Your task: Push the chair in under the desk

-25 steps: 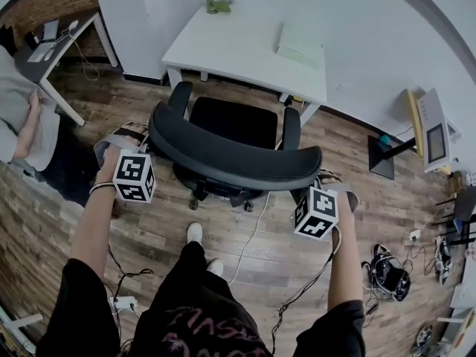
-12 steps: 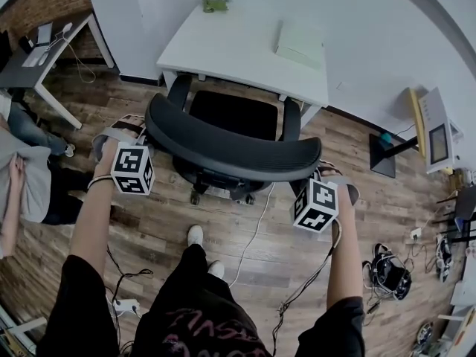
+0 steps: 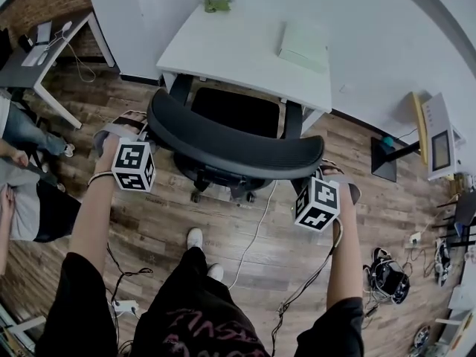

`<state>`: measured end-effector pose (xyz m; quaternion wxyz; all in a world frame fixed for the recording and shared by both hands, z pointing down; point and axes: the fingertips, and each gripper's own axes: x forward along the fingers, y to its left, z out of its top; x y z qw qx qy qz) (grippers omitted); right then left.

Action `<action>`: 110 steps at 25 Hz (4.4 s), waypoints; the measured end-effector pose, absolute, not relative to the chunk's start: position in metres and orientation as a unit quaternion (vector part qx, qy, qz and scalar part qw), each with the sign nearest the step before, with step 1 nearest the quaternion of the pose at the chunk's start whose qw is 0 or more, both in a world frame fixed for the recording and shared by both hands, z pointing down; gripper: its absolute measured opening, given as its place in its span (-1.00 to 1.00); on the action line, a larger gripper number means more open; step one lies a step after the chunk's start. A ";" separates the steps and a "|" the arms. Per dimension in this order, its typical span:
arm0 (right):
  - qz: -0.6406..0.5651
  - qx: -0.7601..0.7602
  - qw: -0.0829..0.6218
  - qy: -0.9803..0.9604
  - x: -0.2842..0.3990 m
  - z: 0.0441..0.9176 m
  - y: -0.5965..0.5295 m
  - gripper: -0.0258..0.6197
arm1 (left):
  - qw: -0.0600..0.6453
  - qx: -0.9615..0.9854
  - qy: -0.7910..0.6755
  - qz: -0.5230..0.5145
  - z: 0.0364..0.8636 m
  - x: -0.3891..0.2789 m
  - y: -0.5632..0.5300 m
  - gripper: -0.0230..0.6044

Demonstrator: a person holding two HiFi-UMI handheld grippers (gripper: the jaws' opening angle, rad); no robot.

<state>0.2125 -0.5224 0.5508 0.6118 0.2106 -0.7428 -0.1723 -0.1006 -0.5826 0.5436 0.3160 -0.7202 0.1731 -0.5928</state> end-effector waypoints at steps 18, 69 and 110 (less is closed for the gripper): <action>-0.170 0.214 0.612 -0.742 0.211 0.550 -0.578 -0.64 | 0.320 -0.721 0.172 -0.590 0.541 -0.101 -0.640 -0.61; -0.191 0.260 0.617 -0.718 0.197 0.549 -0.694 -0.58 | 0.315 -0.726 0.172 -0.586 0.545 -0.118 -0.752 -0.46; -0.196 0.420 0.538 -0.704 0.217 0.471 -0.615 -0.27 | 0.349 -0.717 0.235 -0.556 0.470 -0.164 -0.676 -0.26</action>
